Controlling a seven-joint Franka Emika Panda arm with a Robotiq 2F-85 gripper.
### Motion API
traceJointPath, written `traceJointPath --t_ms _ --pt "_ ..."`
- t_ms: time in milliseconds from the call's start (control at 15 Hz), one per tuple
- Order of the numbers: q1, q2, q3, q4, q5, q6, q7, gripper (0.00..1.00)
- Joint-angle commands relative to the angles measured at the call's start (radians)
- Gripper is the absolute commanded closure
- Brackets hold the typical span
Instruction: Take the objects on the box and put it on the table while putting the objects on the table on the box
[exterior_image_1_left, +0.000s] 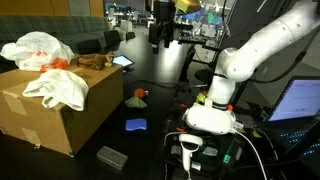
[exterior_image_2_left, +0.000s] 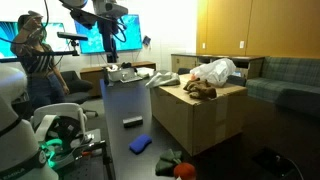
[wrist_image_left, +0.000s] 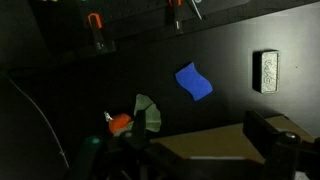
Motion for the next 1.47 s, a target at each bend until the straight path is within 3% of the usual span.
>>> traceJointPath --t_ms 0,667,733,933,1400 --pt "0.010 0.002 -0.008 0.006 -0.006 -0.001 0.005 0.00" --pt "0.013 0.011 -0.005 0.017 -0.019 -0.016 -0.010 0.00" --pt "-0.033 0.145 -0.016 0.084 -0.076 0.055 -0.047 0.00" --pt "-0.044 0.267 -0.002 0.164 -0.148 0.110 -0.030 0.00" --pt "0.013 0.563 -0.011 0.433 -0.270 0.146 -0.006 0.00"
